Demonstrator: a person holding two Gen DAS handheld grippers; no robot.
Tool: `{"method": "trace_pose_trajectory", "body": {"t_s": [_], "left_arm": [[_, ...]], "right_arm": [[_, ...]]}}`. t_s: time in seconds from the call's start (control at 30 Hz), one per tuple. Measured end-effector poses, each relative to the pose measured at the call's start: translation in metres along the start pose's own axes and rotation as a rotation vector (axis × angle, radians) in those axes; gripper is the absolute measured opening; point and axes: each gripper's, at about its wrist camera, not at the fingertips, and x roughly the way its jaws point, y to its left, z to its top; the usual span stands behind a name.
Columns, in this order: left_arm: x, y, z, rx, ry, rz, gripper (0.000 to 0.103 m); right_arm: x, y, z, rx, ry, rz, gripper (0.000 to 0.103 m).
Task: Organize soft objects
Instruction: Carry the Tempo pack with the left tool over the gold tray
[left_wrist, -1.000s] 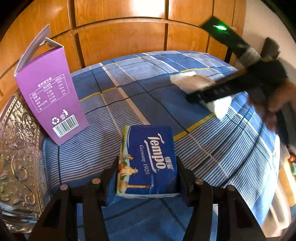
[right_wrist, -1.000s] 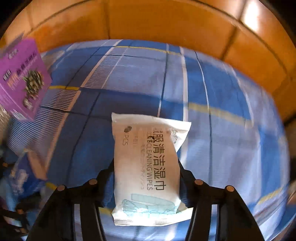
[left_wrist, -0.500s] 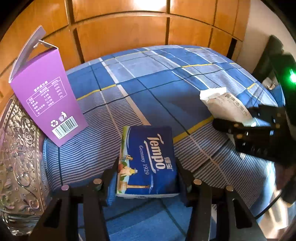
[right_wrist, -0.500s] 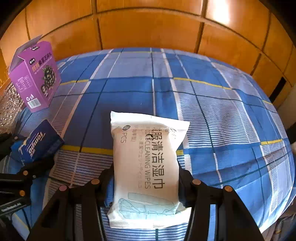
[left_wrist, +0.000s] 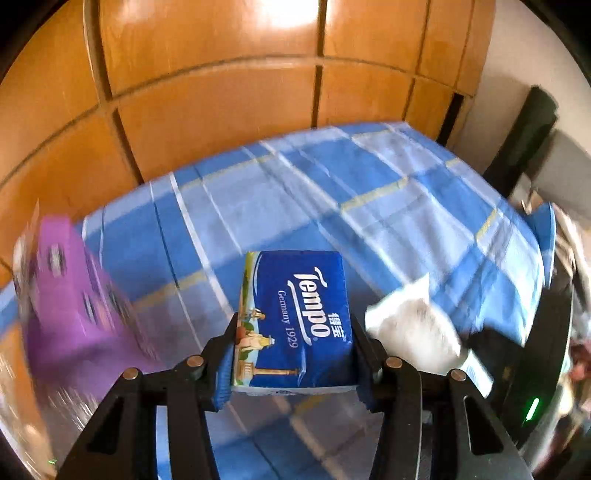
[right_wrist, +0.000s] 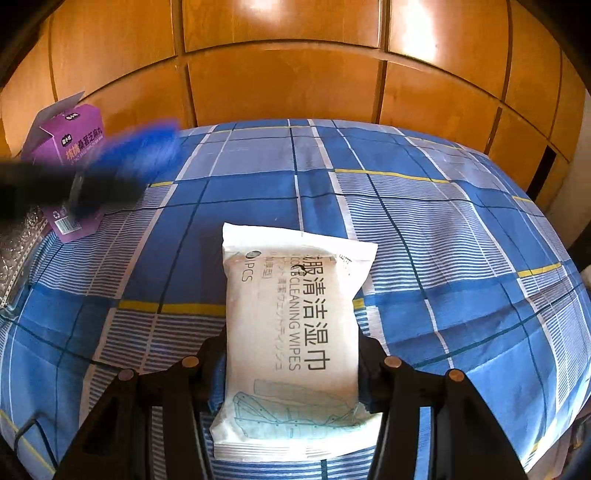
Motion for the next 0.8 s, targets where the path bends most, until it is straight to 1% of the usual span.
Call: {"method": "trace_pose_trajectory", "body": {"t_s": [0.03, 0.1, 0.13, 0.23, 0.3, 0.37, 0.47, 0.6, 0.63, 0.7, 0.8], "left_arm": [[-0.003, 0.005, 0.017, -0.014, -0.009, 0.008, 0.052], [-0.006, 0.015, 0.04, -0.041, -0.017, 0.018, 0.052], [-0.007, 0.024, 0.055, -0.063, -0.017, 0.025, 0.052], [-0.016, 0.054, 0.085, -0.133, -0.033, 0.06, 0.052], [-0.026, 0.079, 0.1, -0.172, -0.052, 0.099, 0.052], [-0.034, 0.103, 0.106, -0.213, -0.065, 0.13, 0.052], [-0.046, 0.146, 0.106, -0.283, -0.07, 0.188, 0.052], [-0.064, 0.198, 0.091, -0.36, -0.077, 0.254, 0.052], [-0.071, 0.212, 0.081, -0.38, -0.081, 0.271, 0.052], [-0.08, 0.228, 0.068, -0.4, -0.085, 0.286, 0.052], [-0.099, 0.252, 0.038, -0.433, -0.097, 0.311, 0.052]], "right_arm": [[0.0, 0.0, -0.001, 0.0, -0.003, -0.001, 0.053], [0.0, 0.0, -0.002, 0.0, -0.014, -0.002, 0.053], [-0.001, 0.0, -0.003, 0.002, -0.016, -0.002, 0.053], [-0.001, 0.0, -0.003, 0.003, -0.018, -0.003, 0.053], [-0.001, 0.001, -0.004, 0.001, -0.022, -0.005, 0.053], [-0.002, 0.002, -0.004, -0.001, -0.023, -0.008, 0.053], [-0.001, 0.001, -0.004, -0.004, -0.025, -0.012, 0.053], [-0.001, 0.002, -0.004, -0.006, -0.027, -0.018, 0.053], [-0.001, 0.002, -0.004, -0.006, -0.028, -0.019, 0.053], [-0.002, 0.002, -0.004, -0.006, -0.03, -0.019, 0.053], [-0.002, 0.003, -0.004, -0.011, -0.031, -0.026, 0.053]]}}
